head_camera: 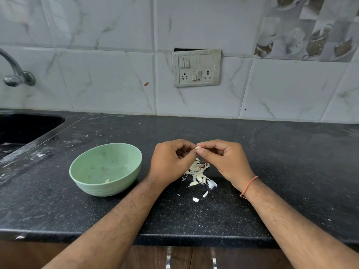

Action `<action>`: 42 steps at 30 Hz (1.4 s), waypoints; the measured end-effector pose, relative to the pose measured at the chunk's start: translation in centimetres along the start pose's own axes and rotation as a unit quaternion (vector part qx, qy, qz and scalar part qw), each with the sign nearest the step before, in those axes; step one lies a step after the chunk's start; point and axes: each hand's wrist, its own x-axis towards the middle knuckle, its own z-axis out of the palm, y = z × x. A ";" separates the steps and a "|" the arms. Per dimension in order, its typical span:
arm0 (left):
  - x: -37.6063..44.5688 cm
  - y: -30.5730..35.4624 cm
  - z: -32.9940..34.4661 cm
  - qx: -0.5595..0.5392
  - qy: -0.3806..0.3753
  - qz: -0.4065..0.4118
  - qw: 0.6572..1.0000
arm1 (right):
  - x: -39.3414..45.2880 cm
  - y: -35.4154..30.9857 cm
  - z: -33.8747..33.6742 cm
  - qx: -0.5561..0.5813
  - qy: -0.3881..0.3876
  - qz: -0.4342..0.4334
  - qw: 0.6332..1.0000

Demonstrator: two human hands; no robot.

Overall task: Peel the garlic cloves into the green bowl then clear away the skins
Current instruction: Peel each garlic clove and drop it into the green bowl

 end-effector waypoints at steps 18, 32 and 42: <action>0.3 0.8 -0.2 0.002 -0.023 -0.085 0.996 | -0.3 0.2 0.3 -0.163 -0.024 -0.133 0.977; 0.3 0.9 -0.1 0.007 -0.027 -0.078 0.997 | -0.2 -0.1 0.2 -0.174 -0.040 -0.130 0.975; 0.3 1.0 -0.3 -0.002 -0.022 -0.089 0.996 | -0.1 0.0 0.0 -0.138 -0.036 -0.084 0.986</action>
